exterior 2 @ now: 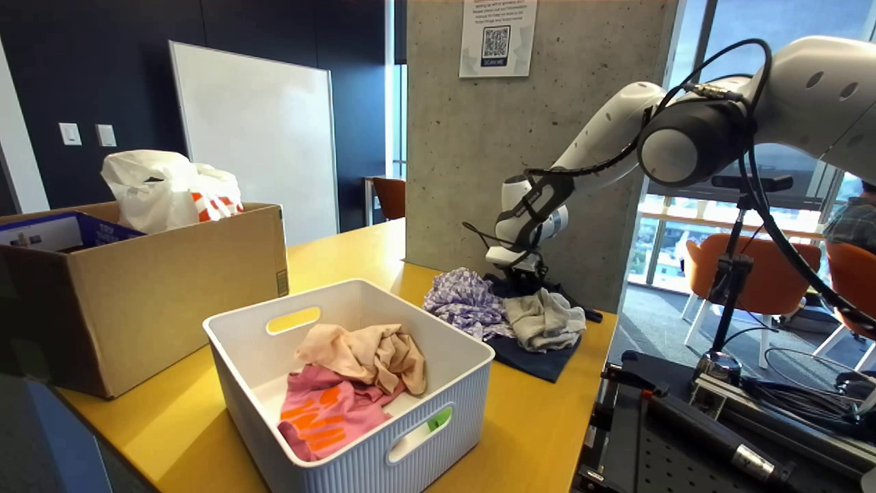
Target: Put the clothing into the basket
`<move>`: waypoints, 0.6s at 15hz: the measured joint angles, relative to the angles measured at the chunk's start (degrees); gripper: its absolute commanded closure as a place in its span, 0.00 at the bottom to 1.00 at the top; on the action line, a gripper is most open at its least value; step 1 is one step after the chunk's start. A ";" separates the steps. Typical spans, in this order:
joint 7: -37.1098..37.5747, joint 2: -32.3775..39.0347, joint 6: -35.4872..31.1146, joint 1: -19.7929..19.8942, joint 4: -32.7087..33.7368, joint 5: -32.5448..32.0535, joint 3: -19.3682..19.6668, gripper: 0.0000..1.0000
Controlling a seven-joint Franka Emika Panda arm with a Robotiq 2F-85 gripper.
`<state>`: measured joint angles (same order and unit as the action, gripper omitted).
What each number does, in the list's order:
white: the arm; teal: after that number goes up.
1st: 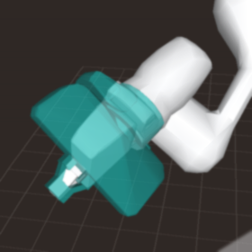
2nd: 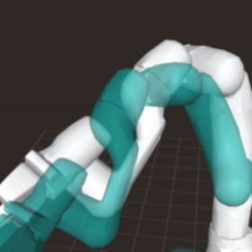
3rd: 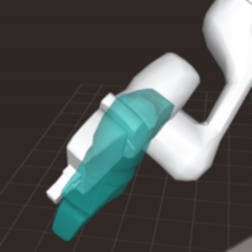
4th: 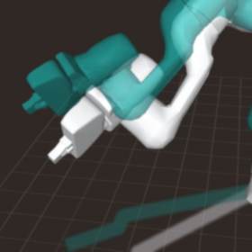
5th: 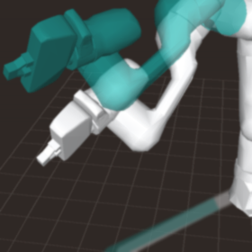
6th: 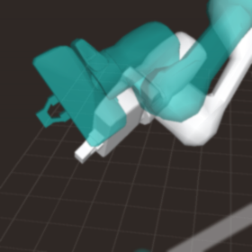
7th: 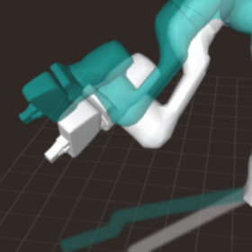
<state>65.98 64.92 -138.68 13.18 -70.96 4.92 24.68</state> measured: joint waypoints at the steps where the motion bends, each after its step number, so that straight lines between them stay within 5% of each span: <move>1: 0.10 0.00 0.00 -0.28 0.07 0.00 0.40 0.98; 9: 1.26 -7.19 -0.90 -6.76 -4.07 0.00 5.43 0.99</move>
<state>67.24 57.73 -139.58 6.42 -75.04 4.92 30.11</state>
